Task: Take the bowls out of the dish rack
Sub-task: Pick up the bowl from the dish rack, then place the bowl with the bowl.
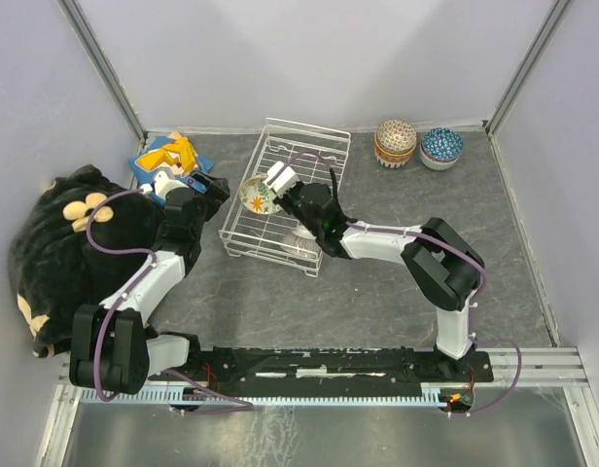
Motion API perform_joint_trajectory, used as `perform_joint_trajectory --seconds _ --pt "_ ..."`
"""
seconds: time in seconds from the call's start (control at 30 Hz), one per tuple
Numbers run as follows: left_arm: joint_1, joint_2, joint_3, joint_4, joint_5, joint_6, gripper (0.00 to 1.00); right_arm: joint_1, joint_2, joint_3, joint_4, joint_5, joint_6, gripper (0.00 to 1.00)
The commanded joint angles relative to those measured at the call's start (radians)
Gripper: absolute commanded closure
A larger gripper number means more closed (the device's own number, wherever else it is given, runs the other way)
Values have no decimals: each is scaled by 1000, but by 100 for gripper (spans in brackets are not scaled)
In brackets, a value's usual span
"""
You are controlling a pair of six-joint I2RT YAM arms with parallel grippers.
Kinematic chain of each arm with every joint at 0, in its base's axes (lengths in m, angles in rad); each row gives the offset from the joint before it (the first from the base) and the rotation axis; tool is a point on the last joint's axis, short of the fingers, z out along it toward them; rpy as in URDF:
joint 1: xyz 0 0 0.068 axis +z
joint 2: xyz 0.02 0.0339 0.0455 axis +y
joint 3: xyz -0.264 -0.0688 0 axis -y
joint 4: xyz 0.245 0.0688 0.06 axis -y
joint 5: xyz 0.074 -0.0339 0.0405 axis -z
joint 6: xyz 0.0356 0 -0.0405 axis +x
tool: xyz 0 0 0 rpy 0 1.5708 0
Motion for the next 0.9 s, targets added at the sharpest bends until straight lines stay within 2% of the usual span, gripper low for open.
perform_joint_trajectory --seconds 0.0,0.2,0.4,0.63,0.87 --pt "3 -35 -10 29 -22 -23 1 -48 -111 26 82 -76 162 99" --pt "3 -44 -18 24 -10 -21 1 -123 -139 81 22 -140 329 99" --pt "3 -58 -21 7 10 -14 1 -242 -182 171 -127 -227 517 99" --pt "4 -93 -6 -14 31 -4 1 -368 -224 286 -343 -275 603 99" --pt "3 -72 48 -55 121 23 1 -543 -226 472 -659 -255 642 99"
